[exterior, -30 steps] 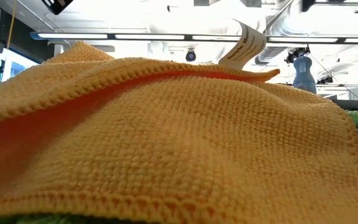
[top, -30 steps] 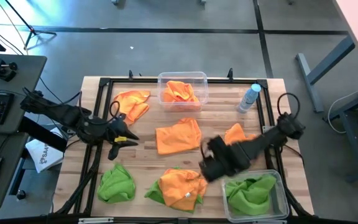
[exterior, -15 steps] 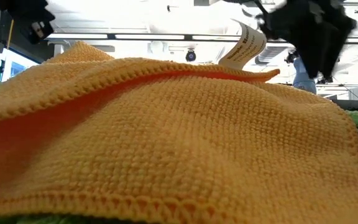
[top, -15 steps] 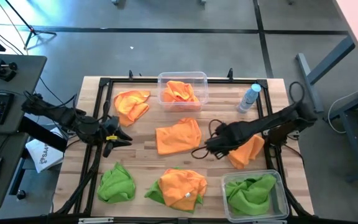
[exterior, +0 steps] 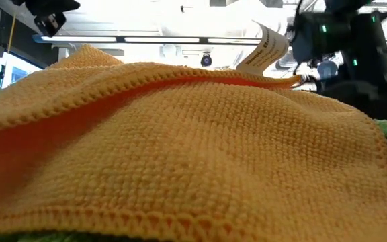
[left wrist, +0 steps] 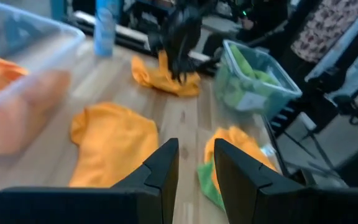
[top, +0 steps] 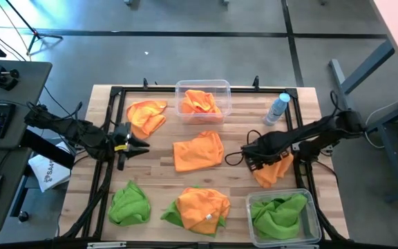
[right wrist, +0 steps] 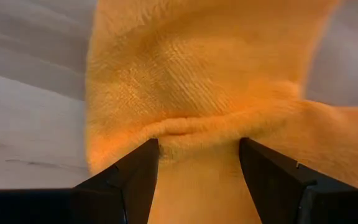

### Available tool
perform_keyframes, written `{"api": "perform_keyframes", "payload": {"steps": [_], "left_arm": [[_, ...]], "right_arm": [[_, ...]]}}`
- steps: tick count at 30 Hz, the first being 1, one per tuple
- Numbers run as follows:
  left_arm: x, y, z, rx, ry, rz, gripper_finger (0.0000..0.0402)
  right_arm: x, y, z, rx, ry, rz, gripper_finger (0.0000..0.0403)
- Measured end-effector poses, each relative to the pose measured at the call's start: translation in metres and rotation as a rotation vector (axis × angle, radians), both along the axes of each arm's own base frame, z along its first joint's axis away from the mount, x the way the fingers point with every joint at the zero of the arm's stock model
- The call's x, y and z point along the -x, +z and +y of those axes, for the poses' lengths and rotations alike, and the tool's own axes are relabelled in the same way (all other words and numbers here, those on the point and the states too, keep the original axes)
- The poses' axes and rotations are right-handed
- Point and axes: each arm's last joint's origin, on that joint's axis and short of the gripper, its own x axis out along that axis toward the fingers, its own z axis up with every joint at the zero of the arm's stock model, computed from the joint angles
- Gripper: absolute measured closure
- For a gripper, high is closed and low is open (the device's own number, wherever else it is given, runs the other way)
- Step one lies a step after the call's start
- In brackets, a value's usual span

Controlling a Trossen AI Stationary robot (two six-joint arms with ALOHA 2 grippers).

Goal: Sort microfiber towel by color & place in baskets
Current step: Put the orange microfiber towel into the top transparent bin

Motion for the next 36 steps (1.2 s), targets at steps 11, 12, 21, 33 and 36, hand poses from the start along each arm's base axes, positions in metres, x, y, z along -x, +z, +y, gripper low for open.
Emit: {"api": "perform_keyframes", "payload": {"steps": [11, 12, 21, 33, 36], "left_arm": [[-0.001, 0.003, 0.002, -0.112, 0.056, -0.03, 0.0312], [-0.001, 0.003, 0.003, -0.114, 0.07, -0.035, 0.0312], [-0.005, 0.007, 0.005, -0.102, 0.225, -0.082, 0.0312], [-0.042, -0.002, -0.01, -0.107, 0.268, -0.071, 0.0312], [-0.051, -0.006, -0.014, -0.115, 0.269, -0.06, 0.0312]], "right_arm": [[0.009, -0.031, -0.003, 0.011, -0.037, -0.085, 0.0211], [0.006, -0.03, -0.004, 0.038, -0.033, -0.107, 0.0226], [-0.034, -0.005, -0.003, 0.152, 0.15, -0.428, 0.0388], [-0.054, 0.121, -0.027, 0.487, 0.405, -0.713, 0.0394], [-0.06, 0.148, -0.041, 0.565, 0.437, -0.77, 0.0398]]}}
